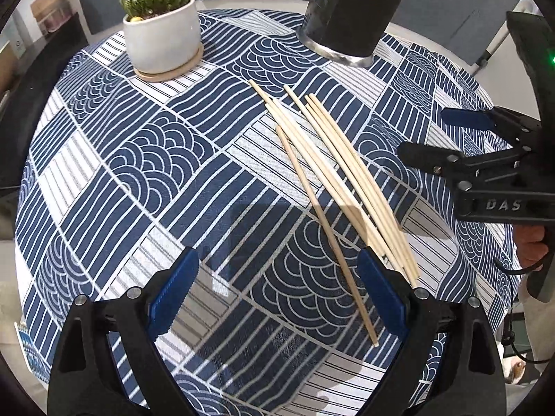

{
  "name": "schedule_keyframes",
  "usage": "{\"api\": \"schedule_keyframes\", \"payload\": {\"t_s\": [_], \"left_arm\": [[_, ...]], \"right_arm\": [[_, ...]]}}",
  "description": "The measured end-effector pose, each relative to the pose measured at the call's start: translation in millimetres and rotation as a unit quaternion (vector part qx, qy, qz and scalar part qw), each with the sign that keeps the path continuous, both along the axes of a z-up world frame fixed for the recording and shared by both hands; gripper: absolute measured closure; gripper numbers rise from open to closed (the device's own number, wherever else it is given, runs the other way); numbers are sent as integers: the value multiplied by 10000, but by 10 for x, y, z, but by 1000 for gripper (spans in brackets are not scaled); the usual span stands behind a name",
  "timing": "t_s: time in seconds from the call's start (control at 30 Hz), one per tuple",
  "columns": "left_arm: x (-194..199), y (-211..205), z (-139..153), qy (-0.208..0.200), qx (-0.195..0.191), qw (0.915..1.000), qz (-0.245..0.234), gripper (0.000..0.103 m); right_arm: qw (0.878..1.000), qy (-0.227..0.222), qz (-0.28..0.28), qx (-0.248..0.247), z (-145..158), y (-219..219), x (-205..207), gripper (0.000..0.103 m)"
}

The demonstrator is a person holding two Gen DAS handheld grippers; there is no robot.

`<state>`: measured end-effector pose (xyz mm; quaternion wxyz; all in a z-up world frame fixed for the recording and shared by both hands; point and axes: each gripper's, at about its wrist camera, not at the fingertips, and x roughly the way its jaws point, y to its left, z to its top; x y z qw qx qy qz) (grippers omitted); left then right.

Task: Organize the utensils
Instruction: 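Withdraw the right tool from the cup back toward the chopstick pile, then lower the open right tool onto the chopstick pile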

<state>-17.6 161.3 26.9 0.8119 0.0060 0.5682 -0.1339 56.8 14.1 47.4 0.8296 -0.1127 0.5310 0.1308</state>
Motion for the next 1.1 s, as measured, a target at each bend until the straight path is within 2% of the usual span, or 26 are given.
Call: {"api": "schedule_keyframes", "payload": {"t_s": [0.23,0.37,0.43,0.7,0.8,0.87,0.93,1.1], "left_arm": [[126,-7,-71,44,-87,9999,-91,12],[125,-67,-90,-91,235,9993,-286,12],[127,-76,-100,-88,229,9992,-325,12],[147,-89,-108,-68,255,9993,-253,11],[149,-128,-136,-73,455,9985,-282,11],[152,-143,-164,-29,615,9978,-232,5],[160,-121,-170,-9,586,9982,-109,6],[133,-83,-167,-26,584,9981,-203,5]], "right_arm": [[9993,299,-56,-214,-224,92,88,15],[9987,400,-50,-310,-319,154,145,15],[9986,428,-28,-319,-338,187,172,15],[9988,409,-64,-272,-314,259,275,15],[9988,428,-42,-224,-293,293,299,15],[9985,438,-33,-328,-325,334,319,15],[9985,451,0,-318,-320,344,325,15],[9991,368,14,-226,-223,363,315,15]]}}
